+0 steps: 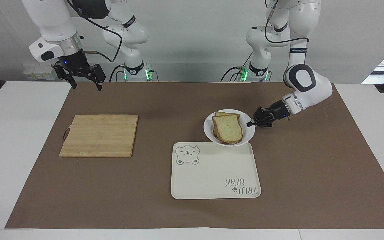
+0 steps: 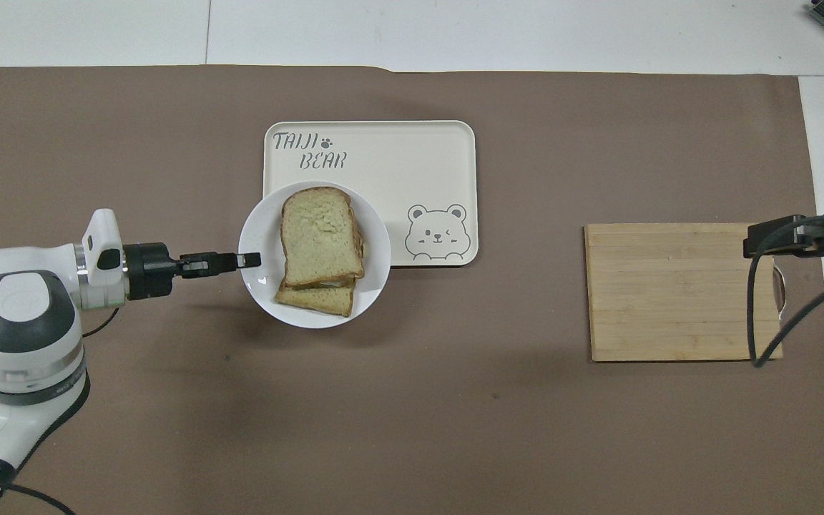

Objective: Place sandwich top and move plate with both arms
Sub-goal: 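Slide the plate with the left gripper onto the bear tray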

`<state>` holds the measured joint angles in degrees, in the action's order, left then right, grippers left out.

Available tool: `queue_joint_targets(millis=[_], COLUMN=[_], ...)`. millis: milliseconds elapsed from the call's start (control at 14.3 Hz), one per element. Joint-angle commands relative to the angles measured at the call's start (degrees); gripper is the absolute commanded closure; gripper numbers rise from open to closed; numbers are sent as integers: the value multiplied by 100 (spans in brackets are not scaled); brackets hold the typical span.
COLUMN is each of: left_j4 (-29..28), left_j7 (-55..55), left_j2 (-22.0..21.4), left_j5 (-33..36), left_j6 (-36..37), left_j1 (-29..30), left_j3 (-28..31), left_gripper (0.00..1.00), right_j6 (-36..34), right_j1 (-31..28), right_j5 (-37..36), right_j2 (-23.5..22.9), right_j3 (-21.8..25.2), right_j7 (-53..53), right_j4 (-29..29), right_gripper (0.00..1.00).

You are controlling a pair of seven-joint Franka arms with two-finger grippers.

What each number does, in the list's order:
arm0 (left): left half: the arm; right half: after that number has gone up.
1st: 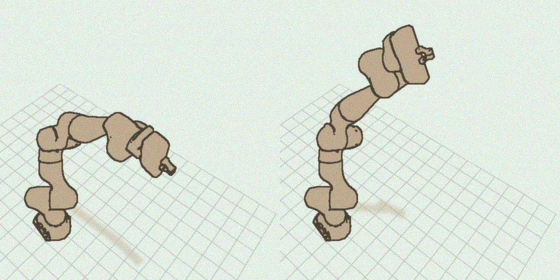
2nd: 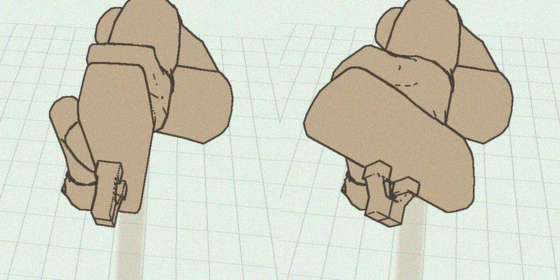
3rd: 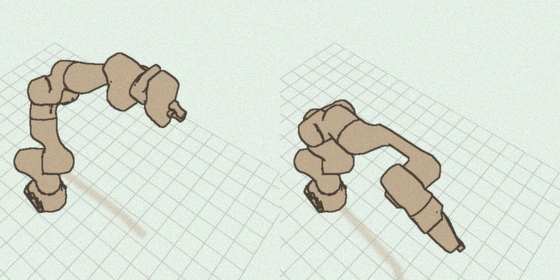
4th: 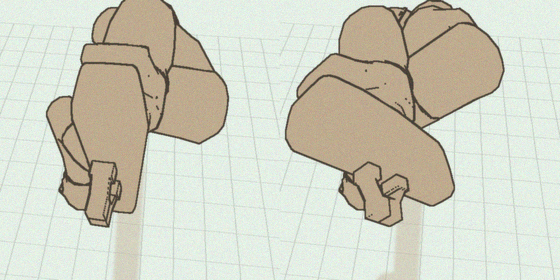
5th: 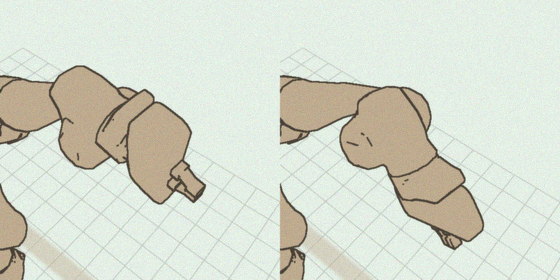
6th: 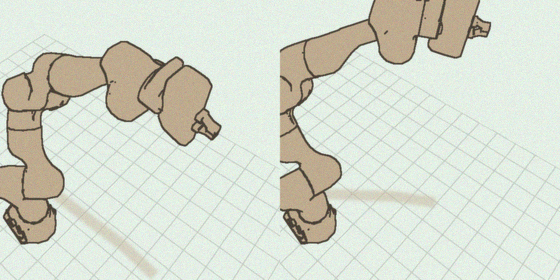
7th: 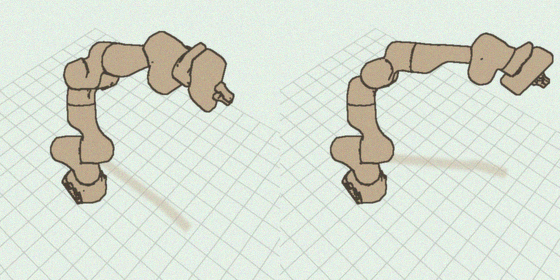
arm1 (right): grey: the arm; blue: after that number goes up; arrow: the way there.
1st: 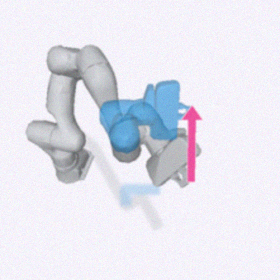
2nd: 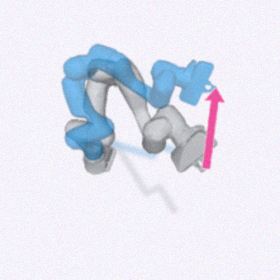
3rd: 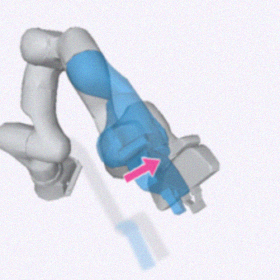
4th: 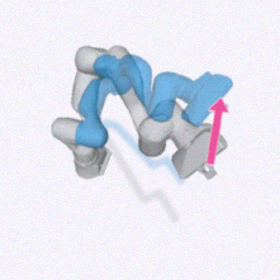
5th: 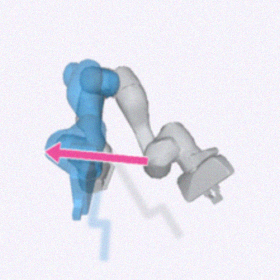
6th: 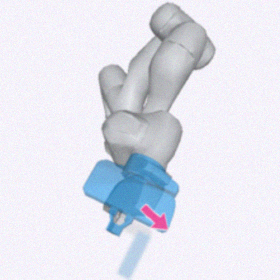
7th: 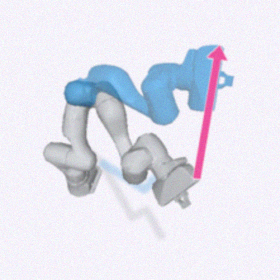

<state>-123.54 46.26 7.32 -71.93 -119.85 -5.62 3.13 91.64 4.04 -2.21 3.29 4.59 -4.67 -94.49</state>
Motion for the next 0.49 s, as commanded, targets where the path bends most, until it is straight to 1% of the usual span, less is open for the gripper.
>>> queue_joint_targets(millis=[0,70,209,418], left_j4=[1083,1434,2103,2613], left_j7=[-616,-800,-1240,-1259], left_j2=[699,944,1393,2025], left_j5=[274,415,460,452], left_j6=[208,190,190,234], left_j1=[78,61,17,192], left_j3=[-58,-84,-180,-339], left_gripper=[100,100,100,100], right_j6=[91,13,12,12], right_j1=[-53,-27,-35,-79], right_j5=[133,133,133,133], right_j2=[-82,-65,-65,-65], right_j3=[-37,-37,-37,-37], right_j7=[160,177,177,177], right_j4=[88,80,80,80], right_gripper=[0,0,0,0])
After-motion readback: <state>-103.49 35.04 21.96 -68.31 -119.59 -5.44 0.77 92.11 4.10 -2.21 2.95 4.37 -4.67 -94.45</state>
